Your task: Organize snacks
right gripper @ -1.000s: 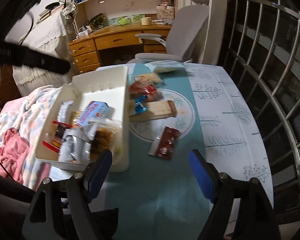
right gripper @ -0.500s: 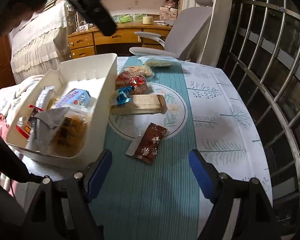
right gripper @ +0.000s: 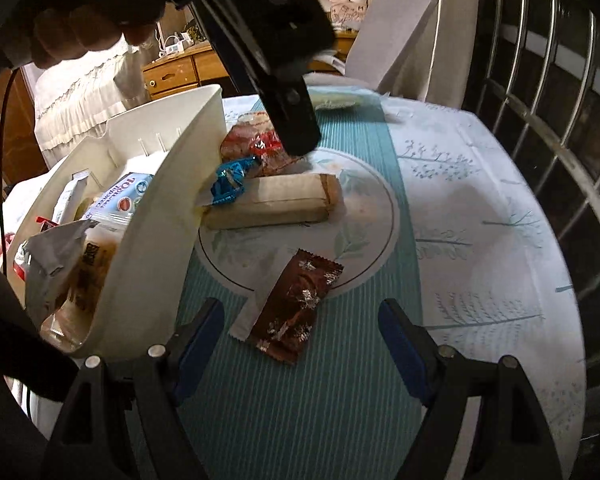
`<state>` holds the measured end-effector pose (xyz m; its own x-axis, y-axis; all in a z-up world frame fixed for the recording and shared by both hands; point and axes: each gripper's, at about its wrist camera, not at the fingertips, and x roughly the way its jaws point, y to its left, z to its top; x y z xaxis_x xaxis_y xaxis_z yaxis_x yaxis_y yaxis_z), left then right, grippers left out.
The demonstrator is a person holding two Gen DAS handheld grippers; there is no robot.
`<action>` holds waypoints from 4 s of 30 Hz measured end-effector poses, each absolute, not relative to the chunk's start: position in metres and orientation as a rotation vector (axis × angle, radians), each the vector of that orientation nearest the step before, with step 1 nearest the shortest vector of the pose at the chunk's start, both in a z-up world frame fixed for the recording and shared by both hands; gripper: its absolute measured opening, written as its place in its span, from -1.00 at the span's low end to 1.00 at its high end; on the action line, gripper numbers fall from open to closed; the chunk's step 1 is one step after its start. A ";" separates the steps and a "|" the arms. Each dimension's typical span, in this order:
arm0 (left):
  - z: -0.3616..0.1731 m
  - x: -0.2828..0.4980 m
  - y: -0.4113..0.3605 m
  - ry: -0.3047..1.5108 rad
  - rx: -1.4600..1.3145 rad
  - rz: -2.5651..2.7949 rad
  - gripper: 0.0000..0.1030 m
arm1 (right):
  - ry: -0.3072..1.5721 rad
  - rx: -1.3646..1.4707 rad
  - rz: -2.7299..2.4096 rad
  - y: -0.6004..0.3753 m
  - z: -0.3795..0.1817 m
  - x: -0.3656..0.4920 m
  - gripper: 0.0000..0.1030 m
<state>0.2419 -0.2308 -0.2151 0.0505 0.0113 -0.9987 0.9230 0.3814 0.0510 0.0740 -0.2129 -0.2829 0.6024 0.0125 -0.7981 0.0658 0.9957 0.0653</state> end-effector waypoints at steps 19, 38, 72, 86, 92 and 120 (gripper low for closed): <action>-0.317 0.261 -0.256 1.556 1.080 -0.745 0.59 | 0.992 0.142 0.038 -0.205 -0.318 0.106 0.29; -0.329 0.260 -0.261 1.518 1.036 -0.718 0.20 | 1.025 0.099 0.012 -0.210 -0.317 0.113 -0.19; -0.295 0.292 -0.224 1.702 0.737 -0.608 -0.06 | 1.028 0.301 -0.070 -0.257 -0.285 0.073 -0.23; -0.321 0.312 -0.233 1.716 0.749 -0.554 0.25 | 1.038 0.324 -0.074 -0.271 -0.287 0.075 -0.23; -0.333 0.319 -0.229 1.718 0.723 -0.563 0.22 | 1.040 0.356 -0.052 -0.274 -0.287 0.081 -0.23; -0.147 0.268 -0.153 1.525 0.227 -0.738 0.11 | 0.855 0.613 -0.012 -0.252 -0.187 0.070 -0.23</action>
<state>0.2685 -0.1530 -0.1471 -0.1178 -0.2933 -0.9487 0.5625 0.7676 -0.3072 0.0696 -0.2516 -0.1874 0.6667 0.2288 -0.7093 0.2490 0.8286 0.5014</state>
